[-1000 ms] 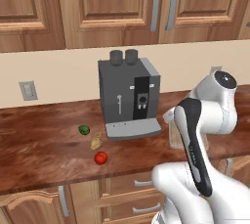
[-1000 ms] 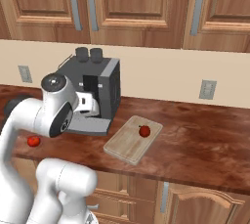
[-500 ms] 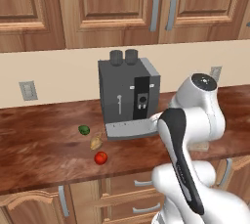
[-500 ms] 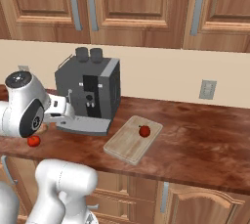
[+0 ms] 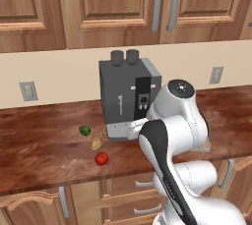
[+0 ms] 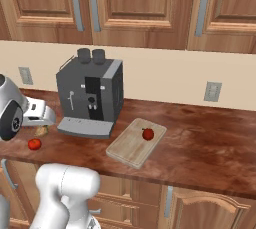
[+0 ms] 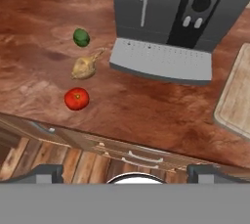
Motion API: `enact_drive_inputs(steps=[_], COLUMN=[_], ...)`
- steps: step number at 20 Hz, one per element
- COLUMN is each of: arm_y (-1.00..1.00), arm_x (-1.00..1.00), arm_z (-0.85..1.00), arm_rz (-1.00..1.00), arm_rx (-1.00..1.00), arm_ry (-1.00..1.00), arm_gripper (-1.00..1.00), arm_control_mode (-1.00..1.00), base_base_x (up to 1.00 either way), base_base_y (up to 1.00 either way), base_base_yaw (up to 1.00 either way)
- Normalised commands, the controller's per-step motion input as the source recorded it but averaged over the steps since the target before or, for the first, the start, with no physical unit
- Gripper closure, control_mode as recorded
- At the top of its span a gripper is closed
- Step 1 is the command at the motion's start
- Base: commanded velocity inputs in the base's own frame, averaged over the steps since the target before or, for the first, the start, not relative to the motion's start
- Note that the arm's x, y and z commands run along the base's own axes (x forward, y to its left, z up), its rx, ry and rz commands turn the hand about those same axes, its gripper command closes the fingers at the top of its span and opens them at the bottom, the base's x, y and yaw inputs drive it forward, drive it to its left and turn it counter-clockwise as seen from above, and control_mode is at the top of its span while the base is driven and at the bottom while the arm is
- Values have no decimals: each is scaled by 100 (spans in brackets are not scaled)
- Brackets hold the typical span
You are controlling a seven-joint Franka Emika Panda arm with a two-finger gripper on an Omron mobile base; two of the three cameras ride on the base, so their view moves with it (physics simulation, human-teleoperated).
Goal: Place the avocado, onion, tomato, and bell pepper on the cutting board.
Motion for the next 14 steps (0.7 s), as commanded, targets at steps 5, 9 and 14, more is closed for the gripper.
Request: enact_drive_inputs(steps=[5, 9, 14], arm_y=[64, 49, 19], arm_x=[0, 0, -1], arm_z=[0, 0, -22], arm_rz=[0, 0, 3], arm_rx=[0, 0, 0], arm_ry=[12, 12, 7], arm_gripper=[-100, -100, -100], arm_control_mode=[-100, -100, -100], base_base_x=[0, 0, 0], base_base_y=[0, 0, 0], base_base_yaw=[0, 0, 0])
